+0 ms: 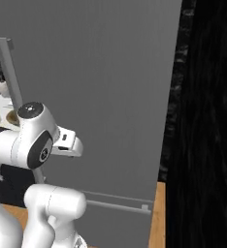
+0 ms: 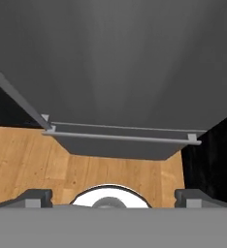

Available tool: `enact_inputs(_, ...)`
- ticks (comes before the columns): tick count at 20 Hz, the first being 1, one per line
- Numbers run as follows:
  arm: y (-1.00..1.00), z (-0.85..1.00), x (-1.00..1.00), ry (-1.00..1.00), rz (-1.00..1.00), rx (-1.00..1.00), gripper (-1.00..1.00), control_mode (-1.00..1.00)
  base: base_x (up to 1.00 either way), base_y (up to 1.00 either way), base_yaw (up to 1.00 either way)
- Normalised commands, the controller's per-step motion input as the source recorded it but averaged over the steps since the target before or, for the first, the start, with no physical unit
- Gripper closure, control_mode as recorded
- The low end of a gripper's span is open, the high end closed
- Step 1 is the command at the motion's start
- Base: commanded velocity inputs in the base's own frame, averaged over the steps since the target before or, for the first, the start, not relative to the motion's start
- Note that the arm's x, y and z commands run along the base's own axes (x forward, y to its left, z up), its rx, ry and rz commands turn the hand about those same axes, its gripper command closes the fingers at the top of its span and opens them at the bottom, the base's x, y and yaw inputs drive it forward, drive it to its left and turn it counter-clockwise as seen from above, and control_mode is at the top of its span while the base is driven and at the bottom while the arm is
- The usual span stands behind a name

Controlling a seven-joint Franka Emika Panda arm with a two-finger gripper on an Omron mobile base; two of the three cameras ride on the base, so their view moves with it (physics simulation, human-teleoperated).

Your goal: Grab a lemon wedge from the fridge and one ice cube from the ice bowl, and put them in the glass of lemonade.

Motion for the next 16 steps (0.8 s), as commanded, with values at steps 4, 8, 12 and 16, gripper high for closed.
enact_inputs(4,0.00,0.00,0.00,0.00,0.00,0.00,-1.00,1.00,-0.34,0.68,0.00)
enact_inputs(8,0.00,0.00,0.00,0.00,0.00,0.00,-1.00,1.00,-0.25,0.81,0.00)
enact_inputs(12,0.00,0.00,0.00,0.00,0.00,0.00,-1.00,1.00,-0.17,0.66,0.00)
enact_inputs(16,0.00,0.00,0.00,0.00,0.00,0.00,-1.00,1.00,-0.25,0.37,0.00)
